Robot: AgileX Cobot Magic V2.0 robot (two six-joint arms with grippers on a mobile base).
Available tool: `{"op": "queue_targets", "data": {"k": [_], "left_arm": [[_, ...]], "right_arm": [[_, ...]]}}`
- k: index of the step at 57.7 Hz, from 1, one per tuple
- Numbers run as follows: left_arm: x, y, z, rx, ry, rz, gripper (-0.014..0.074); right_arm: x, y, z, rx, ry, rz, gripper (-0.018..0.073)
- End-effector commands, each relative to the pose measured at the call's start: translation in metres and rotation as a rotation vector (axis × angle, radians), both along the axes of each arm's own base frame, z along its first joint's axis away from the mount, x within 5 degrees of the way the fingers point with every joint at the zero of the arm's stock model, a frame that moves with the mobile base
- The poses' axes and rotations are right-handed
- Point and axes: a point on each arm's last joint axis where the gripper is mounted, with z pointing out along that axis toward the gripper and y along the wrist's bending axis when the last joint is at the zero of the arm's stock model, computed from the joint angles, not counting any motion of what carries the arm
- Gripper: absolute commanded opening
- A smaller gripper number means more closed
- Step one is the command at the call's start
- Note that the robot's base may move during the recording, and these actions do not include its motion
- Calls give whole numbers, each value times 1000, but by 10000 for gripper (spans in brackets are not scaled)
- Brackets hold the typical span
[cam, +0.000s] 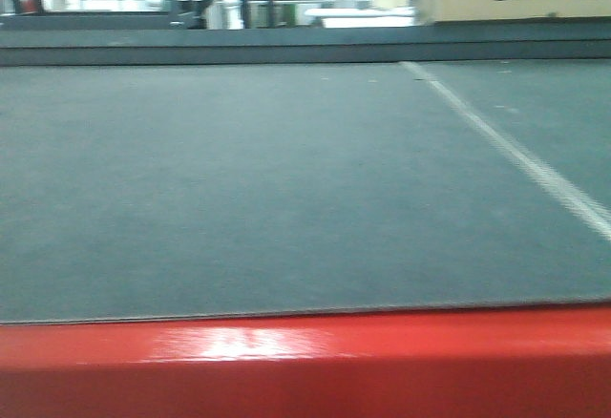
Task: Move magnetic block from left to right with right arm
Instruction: 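Drive the base away from the first table holding the cube in the right gripper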
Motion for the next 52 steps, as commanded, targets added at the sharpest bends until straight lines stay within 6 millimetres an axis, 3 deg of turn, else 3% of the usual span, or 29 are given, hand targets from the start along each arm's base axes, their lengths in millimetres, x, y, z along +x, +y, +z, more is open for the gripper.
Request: {"op": "queue_targets", "data": {"k": [1,52], "left_arm": [[-1,1,5,-16,-86,9,-126],[-1,1,5,-16,-86,9,-126]], "right_arm": [[0,0,16,-10,-103,-3,224],[0,0,16,-10,-103,-3,224]]}}
